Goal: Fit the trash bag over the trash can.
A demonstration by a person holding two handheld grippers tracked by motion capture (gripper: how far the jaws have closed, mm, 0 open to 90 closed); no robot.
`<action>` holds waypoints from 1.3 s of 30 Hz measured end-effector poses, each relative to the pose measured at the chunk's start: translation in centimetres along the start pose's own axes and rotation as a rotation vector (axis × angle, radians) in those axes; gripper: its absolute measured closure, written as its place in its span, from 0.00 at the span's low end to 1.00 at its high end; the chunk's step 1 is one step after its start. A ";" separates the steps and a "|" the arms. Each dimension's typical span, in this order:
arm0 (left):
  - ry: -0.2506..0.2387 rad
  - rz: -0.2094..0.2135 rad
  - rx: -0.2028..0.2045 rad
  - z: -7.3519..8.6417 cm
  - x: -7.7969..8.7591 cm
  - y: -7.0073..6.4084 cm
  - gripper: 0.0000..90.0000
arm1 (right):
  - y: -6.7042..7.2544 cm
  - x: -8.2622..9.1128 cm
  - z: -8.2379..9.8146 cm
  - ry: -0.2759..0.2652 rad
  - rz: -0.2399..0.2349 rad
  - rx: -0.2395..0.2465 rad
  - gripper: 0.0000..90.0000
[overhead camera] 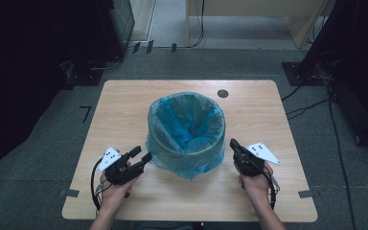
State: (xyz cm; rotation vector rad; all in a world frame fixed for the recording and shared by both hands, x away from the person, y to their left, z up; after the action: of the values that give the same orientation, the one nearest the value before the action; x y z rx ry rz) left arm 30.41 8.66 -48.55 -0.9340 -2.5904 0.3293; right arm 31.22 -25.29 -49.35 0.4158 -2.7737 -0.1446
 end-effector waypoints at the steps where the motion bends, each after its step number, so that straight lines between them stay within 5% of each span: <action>1: -0.013 0.018 -0.005 -0.3 0.1 -0.2 0.45 | -0.1 0.1 -0.6 -0.019 0.003 -0.008 1.00; 5: -0.049 0.042 -0.015 -1.5 0.2 -0.5 0.42 | -0.4 -0.1 -2.8 -0.074 0.023 -0.025 1.00; 7: -0.075 -0.048 -0.038 -2.1 -0.2 -0.3 0.50 | -0.2 -0.7 -3.5 -0.091 0.029 -0.013 1.00; 9: -0.067 -0.144 -0.010 -2.8 -1.1 0.4 0.62 | 0.0 -1.3 -4.0 -0.102 0.041 0.016 1.00; 11: -0.093 -0.158 0.010 -3.6 -2.3 0.5 0.70 | 0.3 -2.2 -4.5 -0.113 0.046 0.036 1.00; 15: -0.084 -0.230 -0.012 -4.3 -4.9 -0.1 0.79 | 0.8 -3.9 -5.1 -0.122 0.046 0.037 1.00; 21: -0.051 -0.278 -0.043 -3.4 -7.2 -1.0 0.93 | 2.6 -4.9 -4.4 -0.120 0.013 0.073 1.00; 23: -0.046 -0.281 -0.057 -2.9 -7.3 -1.2 1.00 | 2.5 -5.0 -4.0 -0.113 -0.004 0.043 1.00; 32: -0.030 -0.246 -0.060 -0.6 -6.5 -1.6 1.00 | 2.6 -4.3 -1.9 -0.078 -0.054 0.061 1.00; 34: -0.025 -0.231 -0.069 -0.4 -6.0 -1.6 0.99 | 2.7 -3.7 -1.7 -0.071 -0.075 0.100 1.00; 36: -0.015 -0.225 -0.057 -0.3 -5.4 -1.1 0.78 | 2.6 -3.1 -1.7 -0.058 -0.073 0.177 1.00; 39: -0.003 -0.234 -0.018 -0.2 -4.4 0.1 0.53 | 2.3 -2.2 -2.2 -0.066 -0.092 0.217 1.00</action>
State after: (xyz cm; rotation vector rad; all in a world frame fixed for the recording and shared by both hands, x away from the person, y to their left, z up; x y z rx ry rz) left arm 33.69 5.89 -49.53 -0.6264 -2.6733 0.2434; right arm 33.29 -22.54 -47.61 0.6029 -2.8466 0.1247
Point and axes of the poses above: each handheld gripper's, and its own axes: x roughly backward along the jaws, z roughly out of its underside, y roughly to its left, the point moved 7 cm from there along -x, roughly forward along the jaws, and after that the axes turned 3 degrees about x, right-handed, at the moved point
